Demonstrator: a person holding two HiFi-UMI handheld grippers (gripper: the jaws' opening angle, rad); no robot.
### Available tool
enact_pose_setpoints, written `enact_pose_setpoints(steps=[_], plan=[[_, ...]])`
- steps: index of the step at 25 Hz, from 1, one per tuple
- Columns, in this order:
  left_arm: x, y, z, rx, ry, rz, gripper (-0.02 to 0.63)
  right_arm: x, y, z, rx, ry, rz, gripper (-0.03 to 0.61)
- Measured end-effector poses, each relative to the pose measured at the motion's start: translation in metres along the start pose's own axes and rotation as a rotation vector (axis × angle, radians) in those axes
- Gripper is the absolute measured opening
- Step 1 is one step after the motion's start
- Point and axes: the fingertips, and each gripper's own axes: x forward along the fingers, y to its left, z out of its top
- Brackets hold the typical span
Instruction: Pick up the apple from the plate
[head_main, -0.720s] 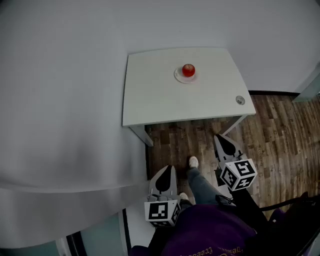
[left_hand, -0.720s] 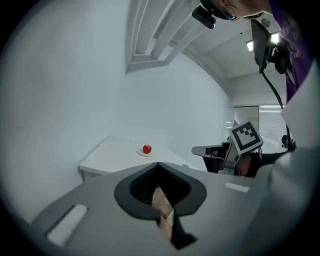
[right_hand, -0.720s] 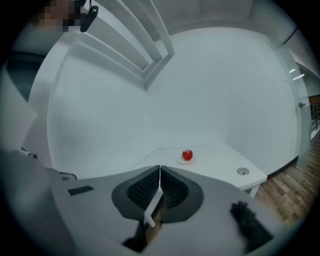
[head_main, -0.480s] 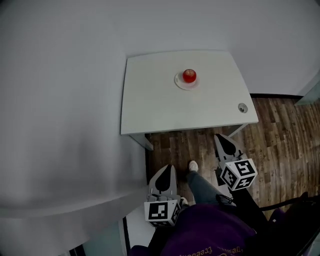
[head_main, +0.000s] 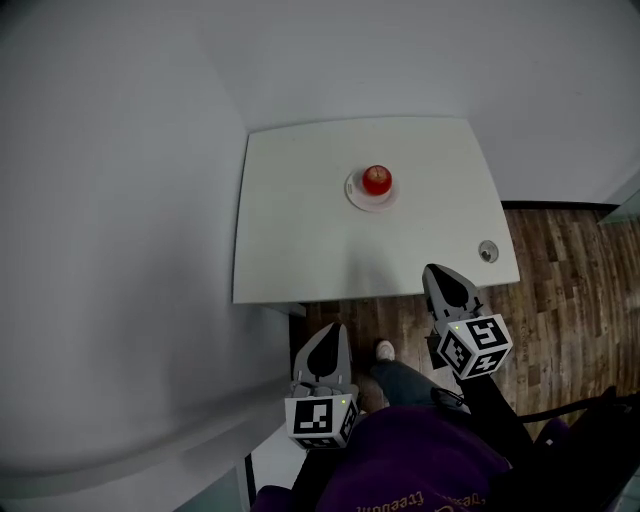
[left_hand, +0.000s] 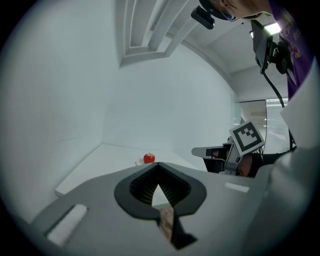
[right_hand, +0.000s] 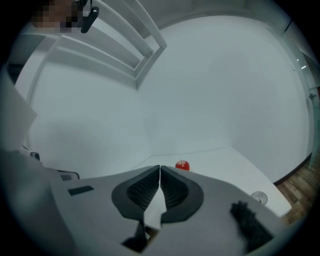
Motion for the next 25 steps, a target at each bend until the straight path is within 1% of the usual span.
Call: enact_pose_setpoints(steps=[7, 13, 20, 25], plan=[[0.045, -0.011, 0.022, 0.017, -0.010, 0.012, 0.006, 0.028, -0.034, 0.025, 0.001, -0.014, 0.026, 0.012], [0.072, -0.011, 0.028, 0.012, -0.020, 0.019, 0.006, 0.048, -0.052, 0.030, -0.003, -0.008, 0.030, 0.012], [0.092, 0.006, 0.035, -0.004, -0.013, 0.041, 0.006, 0.071, -0.060, 0.037, -0.021, 0.002, 0.025, 0.012], [0.116, 0.028, 0.042, -0.009, -0.009, 0.025, 0.006, 0.100, -0.064, 0.039, -0.026, 0.020, 0.013, 0.012]])
